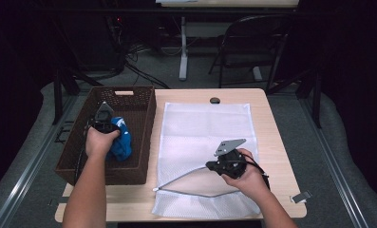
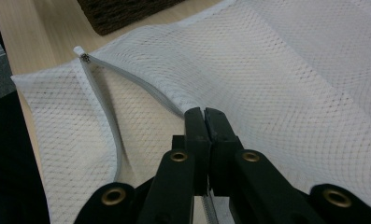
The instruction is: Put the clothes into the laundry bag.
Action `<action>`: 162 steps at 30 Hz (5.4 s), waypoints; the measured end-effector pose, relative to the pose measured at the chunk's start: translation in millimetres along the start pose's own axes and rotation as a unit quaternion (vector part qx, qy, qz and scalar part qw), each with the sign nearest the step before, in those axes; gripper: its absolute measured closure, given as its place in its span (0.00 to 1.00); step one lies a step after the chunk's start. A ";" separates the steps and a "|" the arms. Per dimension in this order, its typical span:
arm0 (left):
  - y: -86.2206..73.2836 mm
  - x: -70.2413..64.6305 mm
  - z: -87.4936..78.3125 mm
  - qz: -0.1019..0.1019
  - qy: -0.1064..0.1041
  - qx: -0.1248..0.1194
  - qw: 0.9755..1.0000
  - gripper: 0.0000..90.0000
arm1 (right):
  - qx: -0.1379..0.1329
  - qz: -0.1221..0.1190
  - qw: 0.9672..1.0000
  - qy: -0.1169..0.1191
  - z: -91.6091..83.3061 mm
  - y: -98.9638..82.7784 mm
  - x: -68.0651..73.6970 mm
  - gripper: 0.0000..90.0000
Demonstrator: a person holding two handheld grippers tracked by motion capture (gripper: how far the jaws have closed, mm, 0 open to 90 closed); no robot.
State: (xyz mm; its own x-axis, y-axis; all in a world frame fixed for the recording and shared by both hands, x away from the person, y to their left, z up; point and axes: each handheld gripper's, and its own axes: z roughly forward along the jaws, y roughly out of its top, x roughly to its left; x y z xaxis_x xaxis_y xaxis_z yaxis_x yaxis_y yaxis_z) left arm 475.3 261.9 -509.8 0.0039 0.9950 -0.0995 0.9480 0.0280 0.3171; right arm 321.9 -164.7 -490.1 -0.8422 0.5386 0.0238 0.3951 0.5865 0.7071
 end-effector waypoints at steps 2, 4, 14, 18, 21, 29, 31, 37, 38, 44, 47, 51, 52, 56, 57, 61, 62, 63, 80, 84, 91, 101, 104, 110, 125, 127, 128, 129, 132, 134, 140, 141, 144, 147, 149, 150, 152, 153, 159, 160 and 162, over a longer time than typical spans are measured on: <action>0.2 0.0 -2.2 0.000 -0.003 -0.004 1.000 0.69 | 0.000 0.000 1.000 0.000 0.0 0.0 0.1 0.99; 0.3 0.3 -4.9 -0.002 -0.007 -0.005 1.000 0.69 | 0.000 0.000 1.000 0.000 0.0 0.0 -0.1 0.99; 4.8 -2.8 -30.1 0.009 -0.007 -0.017 1.000 0.70 | -0.002 -0.002 1.000 -0.001 -1.1 0.8 -1.0 0.99; 6.4 -2.9 -42.6 0.014 -0.007 -0.022 1.000 0.70 | -0.002 -0.001 1.000 -0.002 -2.1 0.9 -1.2 0.99; 6.8 -3.2 -51.0 0.018 -0.007 -0.025 0.999 0.70 | -0.003 -0.001 1.000 -0.002 -2.5 1.0 -1.2 0.99; 6.9 -5.8 -68.1 0.029 -0.006 -0.028 0.999 0.70 | -0.006 -0.002 1.000 -0.004 -3.9 1.9 -1.2 0.99; 6.1 -7.7 -71.0 0.033 -0.006 -0.029 0.999 0.70 | -0.006 -0.003 1.000 -0.004 -4.3 1.9 -1.2 0.99; 3.1 -12.7 -82.3 0.044 -0.014 -0.034 0.998 0.70 | -0.006 -0.001 1.000 -0.004 -4.4 1.9 -1.2 0.99; 2.8 -13.6 -84.4 0.048 -0.014 -0.036 0.998 0.70 | -0.006 -0.001 1.000 -0.005 -4.5 1.9 -1.2 0.99; 0.6 -18.4 -97.2 0.065 -0.018 -0.043 0.997 0.70 | -0.008 -0.002 1.000 -0.004 -5.3 1.8 -1.5 0.99; -1.1 -20.8 -102.1 0.077 -0.021 -0.040 0.996 0.70 | -0.008 -0.001 1.000 -0.004 -5.4 1.6 -1.8 0.99; -5.5 -23.8 -105.0 0.089 -0.027 -0.044 0.995 0.70 | -0.007 0.000 1.000 -0.005 -5.7 1.5 -1.6 0.99; -6.5 -24.2 -106.2 0.092 -0.028 -0.042 0.994 0.70 | -0.007 0.000 1.000 -0.005 -5.7 1.5 -1.5 0.99; -10.6 -26.5 -110.2 0.105 -0.034 -0.039 0.993 0.70 | -0.007 -0.002 1.000 -0.004 -5.4 1.6 -1.5 0.99; -11.8 -27.2 -111.2 0.107 -0.036 -0.042 0.993 0.70 | -0.007 -0.002 1.000 -0.005 -5.3 1.6 -1.5 0.99; -15.8 -29.2 -116.5 0.117 -0.045 -0.044 0.991 0.70 | -0.007 -0.002 1.000 -0.005 -5.5 1.6 -1.6 0.99; -16.9 -29.7 -118.2 0.120 -0.046 -0.043 0.991 0.70 | -0.007 -0.003 1.000 -0.005 -5.6 1.6 -1.9 0.99; -17.8 -30.0 -119.5 0.124 -0.048 -0.044 0.990 0.70 | -0.007 -0.001 1.000 -0.005 -5.7 1.4 -1.6 0.99; -38.4 -40.6 -137.8 0.165 -0.074 -0.055 0.982 0.70 | -0.007 0.000 1.000 -0.006 -6.1 1.4 -1.5 0.99; -46.8 -48.0 -140.3 0.181 -0.084 -0.059 0.978 0.70 | -0.007 -0.001 1.000 -0.007 -6.6 1.5 -1.7 0.99; -58.3 -58.9 -145.0 0.201 -0.101 -0.071 0.972 0.70 | -0.008 -0.004 1.000 -0.007 -6.2 1.7 -1.2 0.99; -77.5 -73.4 -151.8 0.231 -0.120 -0.091 0.961 0.70 | -0.008 -0.001 1.000 -0.007 -7.1 1.7 -1.5 0.99; -81.8 -76.3 -153.5 0.238 -0.123 -0.092 0.959 0.70 | -0.010 -0.001 1.000 -0.008 -7.6 1.8 -1.6 0.99; -88.0 -79.8 -155.1 0.245 -0.129 -0.098 0.956 0.70 | -0.012 -0.001 1.000 -0.008 -8.7 1.9 -2.1 0.99; -105.4 -96.1 -161.3 0.273 -0.151 -0.106 0.944 0.70 | -0.011 -0.001 1.000 -0.008 -8.1 2.2 -1.9 0.99; -107.6 -98.1 -162.6 0.274 -0.154 -0.109 0.943 0.70 | -0.012 -0.001 1.000 -0.008 -7.8 2.2 -1.8 0.99; -108.8 -99.1 -163.0 0.277 -0.155 -0.109 0.942 0.70 | -0.012 -0.002 1.000 -0.008 -7.7 2.3 -1.9 0.99; -110.1 -100.2 -163.1 0.279 -0.157 -0.110 0.941 0.70 | -0.012 -0.002 1.000 -0.008 -7.6 2.3 -2.0 0.99; -114.9 -104.3 -162.5 0.283 -0.164 -0.111 0.938 0.70 | -0.012 -0.003 1.000 -0.008 -7.4 2.3 -2.0 0.99; -118.9 -107.9 -161.9 0.293 -0.170 -0.110 0.935 0.70 | -0.013 -0.002 1.000 -0.009 -7.6 2.3 -2.1 0.99; -129.5 -118.5 -159.9 0.306 -0.186 -0.113 0.927 0.70 | -0.013 -0.001 1.000 -0.009 -7.9 2.2 -2.0 0.99; -131.6 -120.8 -159.7 0.306 -0.189 -0.112 0.926 0.70 | -0.013 -0.001 1.000 -0.009 -7.9 2.2 -2.0 0.99; -136.5 -126.8 -158.0 0.313 -0.197 -0.116 0.922 0.70 | -0.013 -0.001 1.000 -0.009 -7.9 2.2 -2.1 0.99; -140.5 -132.7 -154.7 0.319 -0.202 -0.113 0.919 0.70 | -0.013 -0.001 1.000 -0.009 -7.9 2.2 -2.0 0.99; -143.3 -136.5 -152.6 0.324 -0.205 -0.113 0.917 0.70 | -0.013 0.000 1.000 -0.008 -8.1 2.2 -2.3 0.99; -145.0 -138.5 -151.5 0.324 -0.207 -0.113 0.916 0.70 | -0.013 0.002 1.000 -0.008 -8.4 2.1 -2.2 0.99; -147.7 -142.1 -149.0 0.327 -0.211 -0.115 0.914 0.70 | -0.013 0.002 1.000 -0.008 -8.5 2.1 -2.6 0.99; -148.9 -143.7 -147.0 0.329 -0.215 -0.115 0.912 0.70 | -0.014 0.002 1.000 -0.009 -8.6 2.1 -2.7 0.99; -156.3 -150.9 -135.9 0.335 -0.225 -0.111 0.908 0.70 | -0.014 0.002 1.000 -0.009 -8.4 2.1 -2.8 0.99; -157.8 -152.1 -134.6 0.337 -0.224 -0.112 0.908 0.70 | -0.015 0.001 1.000 -0.010 -8.3 2.0 -3.0 0.99; -159.5 -153.6 -132.7 0.339 -0.226 -0.113 0.906 0.70 | -0.015 0.001 1.000 -0.011 -8.0 1.8 -3.1 0.99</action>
State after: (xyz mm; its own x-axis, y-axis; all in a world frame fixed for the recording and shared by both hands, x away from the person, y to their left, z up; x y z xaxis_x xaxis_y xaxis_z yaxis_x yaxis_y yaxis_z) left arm 281.3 117.4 -419.9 0.7390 0.6522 -0.1687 0.5897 -0.5052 0.6301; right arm 322.3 -170.1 -483.3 -0.8331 0.5531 0.0089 0.3849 0.5680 0.7275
